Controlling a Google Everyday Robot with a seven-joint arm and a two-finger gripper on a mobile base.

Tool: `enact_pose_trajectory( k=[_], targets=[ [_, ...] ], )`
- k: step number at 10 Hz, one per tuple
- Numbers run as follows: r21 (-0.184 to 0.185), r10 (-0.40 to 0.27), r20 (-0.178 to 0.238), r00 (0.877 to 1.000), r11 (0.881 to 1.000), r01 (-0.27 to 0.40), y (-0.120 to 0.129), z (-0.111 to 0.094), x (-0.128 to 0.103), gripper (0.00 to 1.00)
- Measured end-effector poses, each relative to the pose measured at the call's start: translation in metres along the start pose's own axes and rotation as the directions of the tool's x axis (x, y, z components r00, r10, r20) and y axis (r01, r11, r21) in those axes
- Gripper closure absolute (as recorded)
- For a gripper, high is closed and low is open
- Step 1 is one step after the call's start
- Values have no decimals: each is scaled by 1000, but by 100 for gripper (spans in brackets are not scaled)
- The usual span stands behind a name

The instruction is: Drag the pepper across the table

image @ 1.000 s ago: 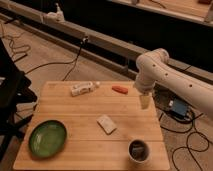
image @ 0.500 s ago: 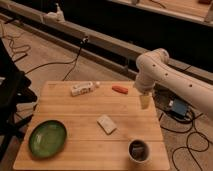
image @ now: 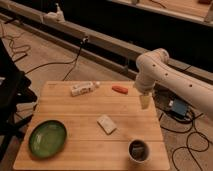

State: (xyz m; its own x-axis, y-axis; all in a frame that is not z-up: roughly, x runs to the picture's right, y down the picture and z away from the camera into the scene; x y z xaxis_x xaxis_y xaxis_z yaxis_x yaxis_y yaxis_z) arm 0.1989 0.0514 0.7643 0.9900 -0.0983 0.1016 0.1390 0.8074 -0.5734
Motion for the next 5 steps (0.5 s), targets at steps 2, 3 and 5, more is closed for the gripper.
enact_pose_trajectory(
  k=[2,3,5],
  targets=[
    [5,12,17,1000,1000,-12,-3,1,-1,20],
    [23,43,76,996,999,-45,-15,4,-5,20],
    [56,86,171,981,994,-97,-38,11,-10,20]
  ],
)
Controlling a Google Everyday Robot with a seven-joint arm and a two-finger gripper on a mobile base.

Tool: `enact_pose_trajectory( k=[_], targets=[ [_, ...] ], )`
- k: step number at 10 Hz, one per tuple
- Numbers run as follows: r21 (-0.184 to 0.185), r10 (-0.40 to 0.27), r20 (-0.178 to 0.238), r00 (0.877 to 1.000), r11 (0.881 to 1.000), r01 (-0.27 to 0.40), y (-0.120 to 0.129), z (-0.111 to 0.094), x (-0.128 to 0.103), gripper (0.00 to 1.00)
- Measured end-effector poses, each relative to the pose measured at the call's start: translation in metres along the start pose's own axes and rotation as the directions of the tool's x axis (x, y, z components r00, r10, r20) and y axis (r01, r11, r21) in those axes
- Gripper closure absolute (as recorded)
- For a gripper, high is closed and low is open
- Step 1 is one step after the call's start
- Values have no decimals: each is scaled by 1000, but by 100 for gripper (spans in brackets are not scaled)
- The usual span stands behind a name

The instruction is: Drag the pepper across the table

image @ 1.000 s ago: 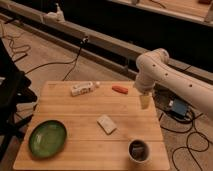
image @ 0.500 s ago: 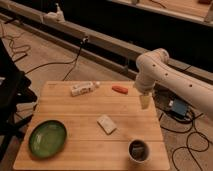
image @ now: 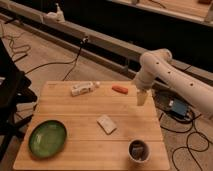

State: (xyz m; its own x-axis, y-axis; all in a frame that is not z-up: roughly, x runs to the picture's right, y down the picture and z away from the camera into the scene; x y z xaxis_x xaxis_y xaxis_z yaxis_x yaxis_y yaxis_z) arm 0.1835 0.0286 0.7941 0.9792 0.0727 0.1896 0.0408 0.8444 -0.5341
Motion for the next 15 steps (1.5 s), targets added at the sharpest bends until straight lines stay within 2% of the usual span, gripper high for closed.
enact_pose_trajectory(
  k=[2,3,4,6,11,12,13,15],
  targets=[
    [38,60,67,996,997,-62,-27,15,9,20],
    [58,88,88,992,994,-93,-40,21,15,20],
    [78,123,118,985,988,-133,-52,25,24,20],
    [97,175,160,971,977,-192,-61,27,36,20],
    [97,182,165,969,975,-200,-63,28,35,20],
    [96,206,191,960,969,-227,-70,33,35,20],
    [84,232,230,945,963,-257,-77,43,31,20],
    [27,272,299,914,956,-293,-85,71,15,20]
  ],
)
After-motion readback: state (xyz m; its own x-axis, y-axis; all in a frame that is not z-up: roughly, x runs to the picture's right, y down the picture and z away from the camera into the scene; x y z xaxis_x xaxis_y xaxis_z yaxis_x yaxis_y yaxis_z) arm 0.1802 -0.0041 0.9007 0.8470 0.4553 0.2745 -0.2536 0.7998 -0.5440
